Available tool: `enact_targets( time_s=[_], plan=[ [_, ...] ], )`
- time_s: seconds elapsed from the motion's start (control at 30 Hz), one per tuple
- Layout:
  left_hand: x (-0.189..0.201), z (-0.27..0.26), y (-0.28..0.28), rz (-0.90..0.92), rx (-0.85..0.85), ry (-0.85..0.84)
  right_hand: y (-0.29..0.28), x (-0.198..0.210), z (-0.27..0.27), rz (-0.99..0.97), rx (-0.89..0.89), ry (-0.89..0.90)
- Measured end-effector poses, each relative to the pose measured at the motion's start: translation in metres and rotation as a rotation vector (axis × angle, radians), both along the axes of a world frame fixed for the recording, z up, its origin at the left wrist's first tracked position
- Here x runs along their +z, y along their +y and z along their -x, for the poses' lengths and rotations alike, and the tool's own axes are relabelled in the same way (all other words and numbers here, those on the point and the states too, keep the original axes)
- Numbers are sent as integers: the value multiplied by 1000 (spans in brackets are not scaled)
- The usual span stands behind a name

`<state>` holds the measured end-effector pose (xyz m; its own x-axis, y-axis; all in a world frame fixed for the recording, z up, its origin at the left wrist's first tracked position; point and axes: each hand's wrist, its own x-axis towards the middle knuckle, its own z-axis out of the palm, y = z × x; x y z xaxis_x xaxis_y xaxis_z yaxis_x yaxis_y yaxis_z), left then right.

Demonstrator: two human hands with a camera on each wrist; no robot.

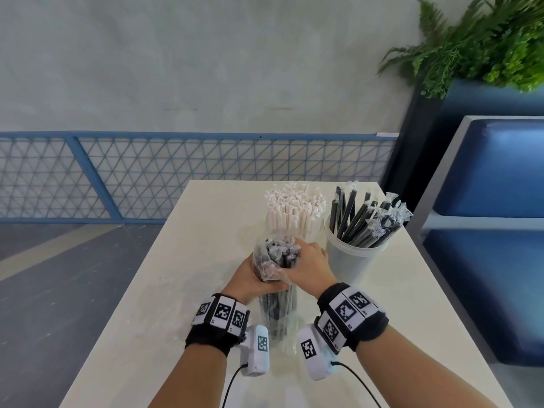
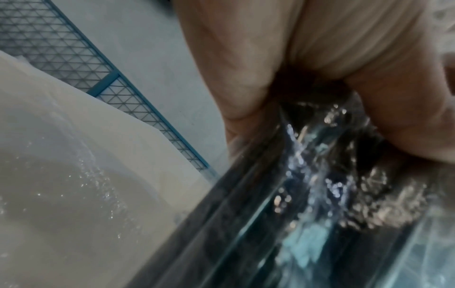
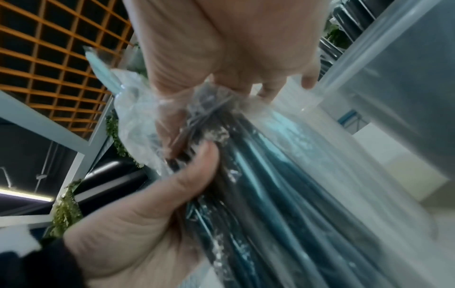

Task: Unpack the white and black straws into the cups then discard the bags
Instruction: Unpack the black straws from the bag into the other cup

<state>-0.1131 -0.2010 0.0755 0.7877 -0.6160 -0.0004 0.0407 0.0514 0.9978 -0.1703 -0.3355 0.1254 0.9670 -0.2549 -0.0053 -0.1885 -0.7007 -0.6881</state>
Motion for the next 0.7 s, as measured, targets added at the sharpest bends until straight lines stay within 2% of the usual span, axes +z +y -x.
enact_targets(
  time_s=[0.07, 0.2, 0.4, 0.47, 0.63, 0.7],
  plan=[
    [2, 1, 1, 12, -4, -5, 3, 1, 2, 53, -25, 8],
    [4, 1, 2, 45, 40, 43, 9, 11, 7, 34, -67, -123],
    [0, 2, 2, 4, 83, 160, 6, 33, 8, -95, -154, -401],
    [3, 4, 0, -19, 76, 161, 5, 41, 6, -119, -159, -442],
    [8, 5, -5, -16, 84, 144, 4, 57, 4, -372, -150, -604],
    [8, 3, -8, -1, 79, 138, 5, 60, 6, -384, -133, -673]
  ],
)
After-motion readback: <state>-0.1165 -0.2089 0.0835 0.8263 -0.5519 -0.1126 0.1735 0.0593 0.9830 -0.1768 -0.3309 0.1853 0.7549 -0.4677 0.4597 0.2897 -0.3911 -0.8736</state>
